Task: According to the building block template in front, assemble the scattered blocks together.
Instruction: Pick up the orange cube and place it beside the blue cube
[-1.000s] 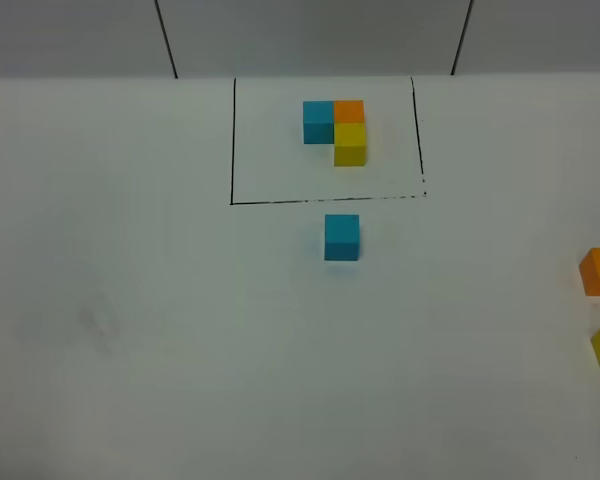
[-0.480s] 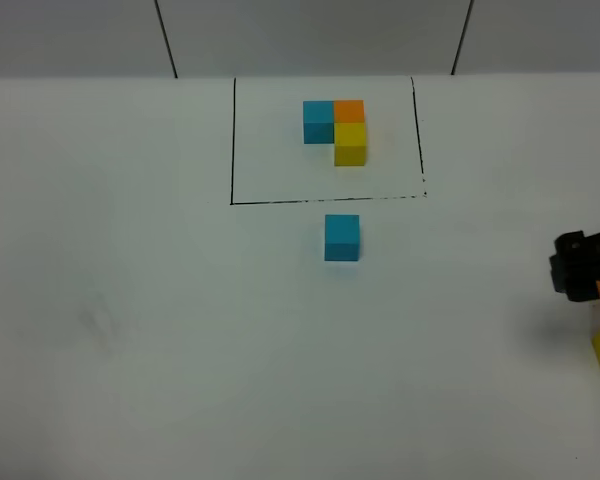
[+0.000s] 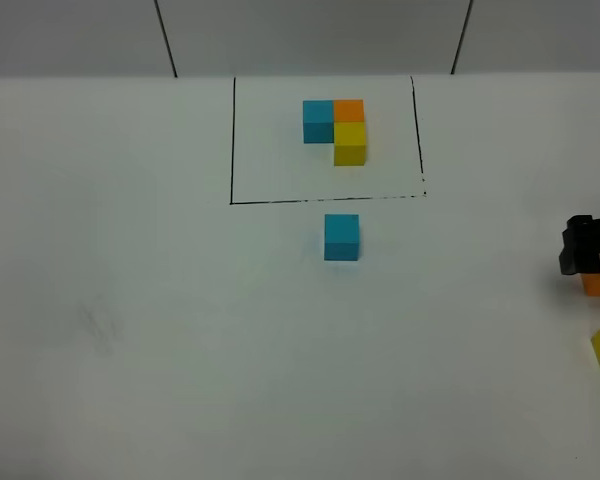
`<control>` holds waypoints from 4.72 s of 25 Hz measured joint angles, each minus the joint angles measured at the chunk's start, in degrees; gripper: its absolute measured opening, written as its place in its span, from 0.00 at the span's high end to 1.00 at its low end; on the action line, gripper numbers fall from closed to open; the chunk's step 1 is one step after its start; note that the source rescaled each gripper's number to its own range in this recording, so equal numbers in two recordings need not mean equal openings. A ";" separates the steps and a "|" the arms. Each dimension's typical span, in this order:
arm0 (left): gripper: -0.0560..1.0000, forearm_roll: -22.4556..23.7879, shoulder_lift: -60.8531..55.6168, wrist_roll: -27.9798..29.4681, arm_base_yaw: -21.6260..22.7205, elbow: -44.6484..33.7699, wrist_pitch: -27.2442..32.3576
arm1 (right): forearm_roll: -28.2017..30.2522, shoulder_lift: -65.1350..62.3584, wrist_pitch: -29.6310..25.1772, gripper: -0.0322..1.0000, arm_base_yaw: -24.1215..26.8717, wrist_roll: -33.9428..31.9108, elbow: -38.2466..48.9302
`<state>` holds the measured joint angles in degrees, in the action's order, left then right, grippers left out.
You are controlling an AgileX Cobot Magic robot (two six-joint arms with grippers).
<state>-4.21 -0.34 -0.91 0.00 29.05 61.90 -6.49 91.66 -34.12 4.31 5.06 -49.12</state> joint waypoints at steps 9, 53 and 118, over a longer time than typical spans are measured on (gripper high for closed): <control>0.38 0.00 0.00 0.00 0.00 0.00 0.00 | 0.19 4.84 5.29 0.14 0.93 2.96 0.00; 0.38 0.00 0.00 0.00 0.00 0.00 0.00 | 15.69 17.35 -14.95 0.96 -31.87 41.51 -27.80; 0.38 0.00 0.00 0.00 0.00 0.00 0.00 | 2.60 35.92 -17.19 0.96 -30.25 52.63 -42.83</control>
<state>-4.21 -0.34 -0.91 0.00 29.05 61.90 -3.90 127.59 -51.31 -25.94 57.68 -91.95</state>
